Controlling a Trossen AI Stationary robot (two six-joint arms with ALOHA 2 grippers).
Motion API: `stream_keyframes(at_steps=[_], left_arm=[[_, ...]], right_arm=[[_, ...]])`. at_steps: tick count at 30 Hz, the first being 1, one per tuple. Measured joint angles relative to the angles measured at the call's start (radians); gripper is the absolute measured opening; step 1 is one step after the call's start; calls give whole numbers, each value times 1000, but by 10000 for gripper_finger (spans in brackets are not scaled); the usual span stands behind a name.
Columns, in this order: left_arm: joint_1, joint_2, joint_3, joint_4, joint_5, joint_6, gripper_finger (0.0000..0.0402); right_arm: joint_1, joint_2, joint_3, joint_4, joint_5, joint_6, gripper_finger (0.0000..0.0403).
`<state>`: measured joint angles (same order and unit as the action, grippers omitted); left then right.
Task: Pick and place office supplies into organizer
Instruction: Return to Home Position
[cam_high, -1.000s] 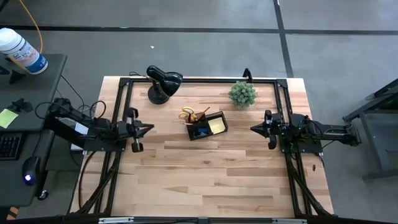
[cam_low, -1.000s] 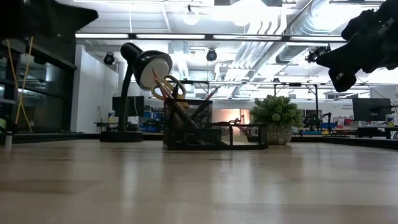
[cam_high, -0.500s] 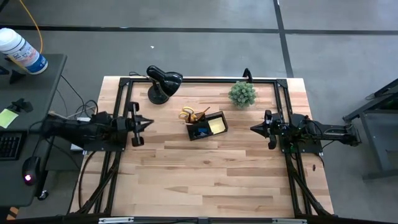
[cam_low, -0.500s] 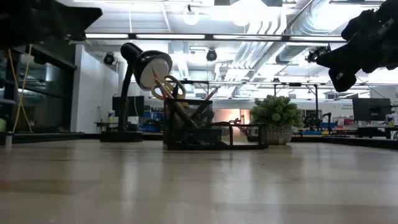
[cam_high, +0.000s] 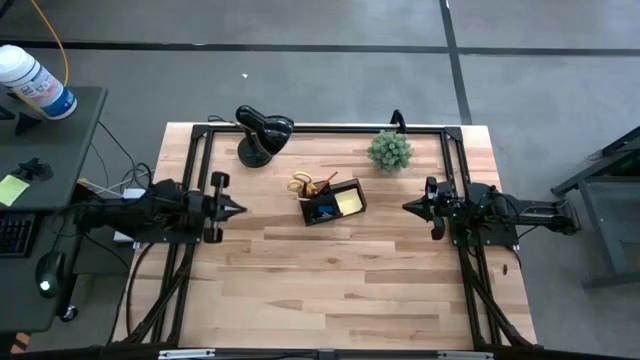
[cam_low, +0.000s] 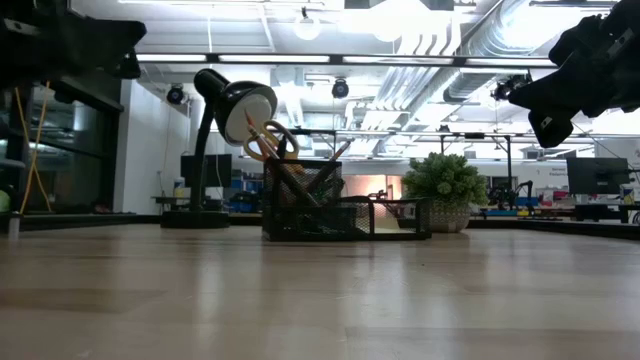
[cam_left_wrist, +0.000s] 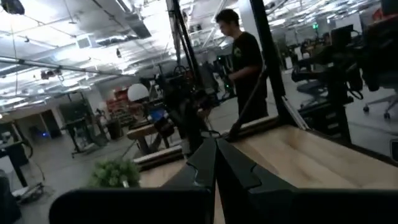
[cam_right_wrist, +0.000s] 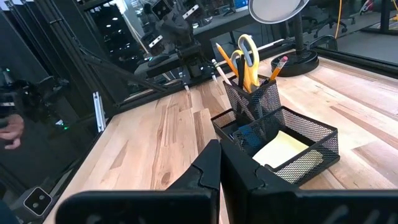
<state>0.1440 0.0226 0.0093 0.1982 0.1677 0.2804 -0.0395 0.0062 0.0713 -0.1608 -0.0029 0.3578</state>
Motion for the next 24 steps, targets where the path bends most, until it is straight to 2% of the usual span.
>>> stream_keyframes(at_steps=[7, 11, 24], left_arm=[[-1, -15, 0, -185, -98, -24, 0], [0, -5, 0, -186, -176, -24, 0], [0, -6, 0, -188, -154, -24, 1]], right_arm=[[0, 0, 0, 0, 0, 0, 0], [0, 0, 0, 0, -1, 0, 0], [0, 0, 0, 0, -1, 0, 0]])
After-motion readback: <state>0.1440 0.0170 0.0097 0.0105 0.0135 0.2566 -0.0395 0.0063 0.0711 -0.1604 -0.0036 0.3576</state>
